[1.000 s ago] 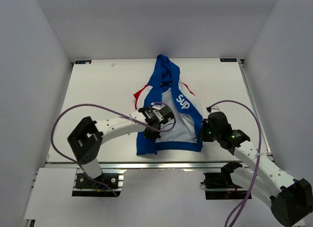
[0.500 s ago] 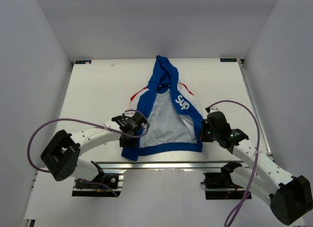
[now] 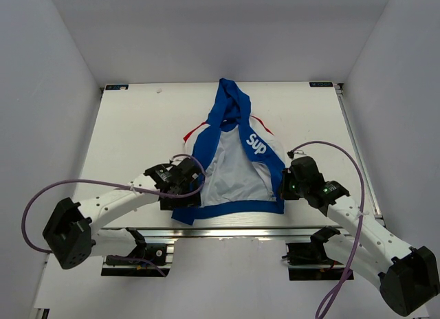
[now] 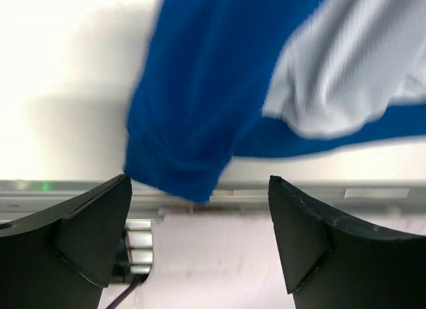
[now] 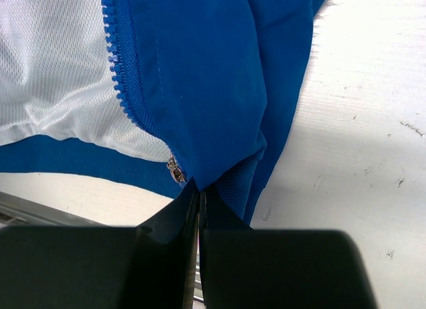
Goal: Zip up the jacket
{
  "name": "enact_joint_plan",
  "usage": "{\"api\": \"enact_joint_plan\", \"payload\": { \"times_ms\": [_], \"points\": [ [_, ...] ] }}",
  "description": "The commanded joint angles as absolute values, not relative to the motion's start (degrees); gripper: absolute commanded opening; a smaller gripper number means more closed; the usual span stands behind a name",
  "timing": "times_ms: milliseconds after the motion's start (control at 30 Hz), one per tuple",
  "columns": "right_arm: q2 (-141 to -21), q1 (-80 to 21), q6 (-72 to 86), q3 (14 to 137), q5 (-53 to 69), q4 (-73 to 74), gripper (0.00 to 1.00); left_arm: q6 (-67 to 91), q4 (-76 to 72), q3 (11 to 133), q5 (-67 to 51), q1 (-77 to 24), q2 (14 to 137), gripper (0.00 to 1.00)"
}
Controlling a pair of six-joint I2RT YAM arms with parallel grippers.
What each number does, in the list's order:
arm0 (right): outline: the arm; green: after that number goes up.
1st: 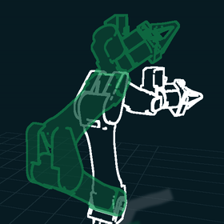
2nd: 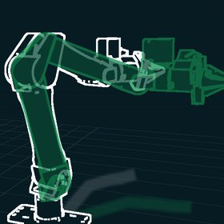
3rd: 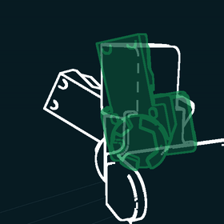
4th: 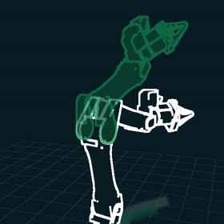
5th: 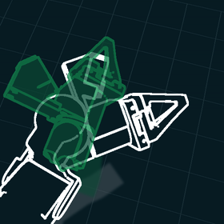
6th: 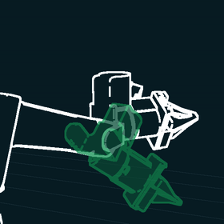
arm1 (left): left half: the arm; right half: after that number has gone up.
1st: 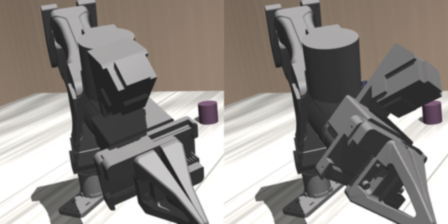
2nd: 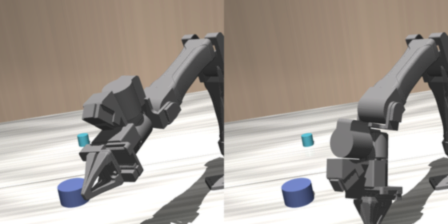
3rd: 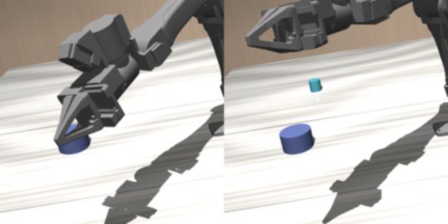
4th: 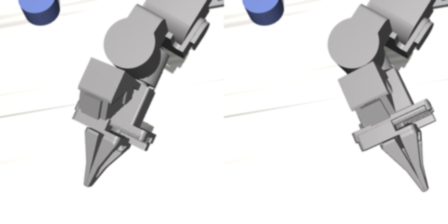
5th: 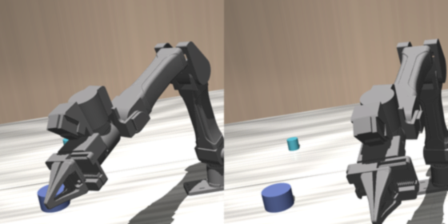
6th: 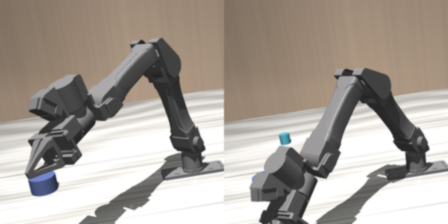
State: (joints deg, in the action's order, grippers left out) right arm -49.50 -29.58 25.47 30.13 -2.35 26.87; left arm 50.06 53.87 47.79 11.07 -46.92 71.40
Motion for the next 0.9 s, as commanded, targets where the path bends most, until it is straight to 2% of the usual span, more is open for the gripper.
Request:
{"api": "enact_joint_plan", "payload": {
  "times_ms": [0,67,133,267,300,500,533,633,700,733,767,800,867],
  "points": [
    [-49.7,-29.3,24.4,30.7,-1.2,25.2,0.0,50.9,50.5,45.2,4.4,-49.5,69.5,0.94],
    [-49.8,-29.3,24.5,30.6,-1.1,25.3,0.0,51.5,49.4,45.5,4.8,-52.8,72.0,0.94],
    [-49.7,-29.3,24.5,30.5,-1.1,25.3,0.0,51.8,49.7,46.3,6.6,-54.5,76.6,0.89],
    [-48.9,-29.3,24.6,30.3,-1.2,25.4,0.0,52.4,51.5,47.8,8.7,-54.9,82.2,0.72],
    [-48.9,-29.3,24.6,30.2,-1.2,25.4,0.0,52.4,51.8,47.7,8.9,-55.0,82.5,0.63],
    [-48.8,-29.4,24.8,30.0,-1.0,25.3,0.0,53.0,51.7,47.5,9.9,-55.1,83.6,0.44],
    [-48.9,-29.3,24.8,30.0,-1.0,25.2,0.0,53.0,51.3,47.4,9.5,-55.1,83.6,0.36],
    [-48.8,-29.3,24.8,30.0,-0.8,25.3,0.0,52.4,49.9,47.4,8.7,-55.1,83.8,0.31],
    [-48.8,-29.3,24.6,30.0,-0.7,25.2,0.0,52.1,49.1,47.4,8.4,-55.1,84.0,0.21],
    [-48.8,-29.3,24.6,30.0,-0.7,25.3,0.0,51.9,49.0,47.5,8.2,-55.1,84.0,0.09],
    [-48.7,-29.3,24.5,30.0,-0.5,25.2,0.0,51.7,48.9,47.7,7.7,-55.1,84.0,0.04],
    [-48.7,-29.3,24.4,30.0,-0.4,25.1,0.0,51.4,48.7,47.8,7.3,-55.1,83.9,0.01],
    [-48.6,-29.3,24.2,30.1,-0.4,25.1,0.0,50.7,47.7,47.9,6.3,-55.1,83.1,0.0]
  ]
}}
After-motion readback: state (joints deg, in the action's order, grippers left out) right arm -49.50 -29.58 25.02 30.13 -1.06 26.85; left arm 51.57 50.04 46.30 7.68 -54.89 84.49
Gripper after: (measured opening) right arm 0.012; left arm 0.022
